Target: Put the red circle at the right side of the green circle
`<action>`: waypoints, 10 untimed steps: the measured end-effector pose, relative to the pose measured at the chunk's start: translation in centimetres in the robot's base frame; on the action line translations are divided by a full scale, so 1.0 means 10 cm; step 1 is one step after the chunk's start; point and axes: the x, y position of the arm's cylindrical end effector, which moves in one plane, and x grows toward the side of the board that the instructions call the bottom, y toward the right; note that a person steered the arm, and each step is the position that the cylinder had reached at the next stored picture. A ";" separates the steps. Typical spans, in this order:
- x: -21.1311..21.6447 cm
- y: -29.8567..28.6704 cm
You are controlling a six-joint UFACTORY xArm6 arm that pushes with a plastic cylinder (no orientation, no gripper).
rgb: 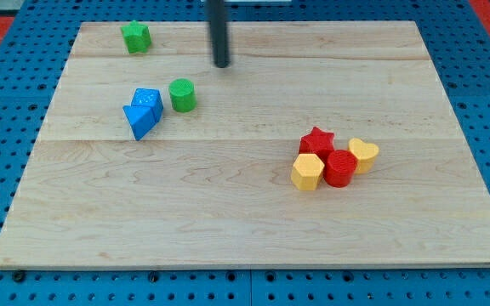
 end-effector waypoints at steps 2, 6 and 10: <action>1.04 2.09; 2.34 1.23; 1.57 0.48</action>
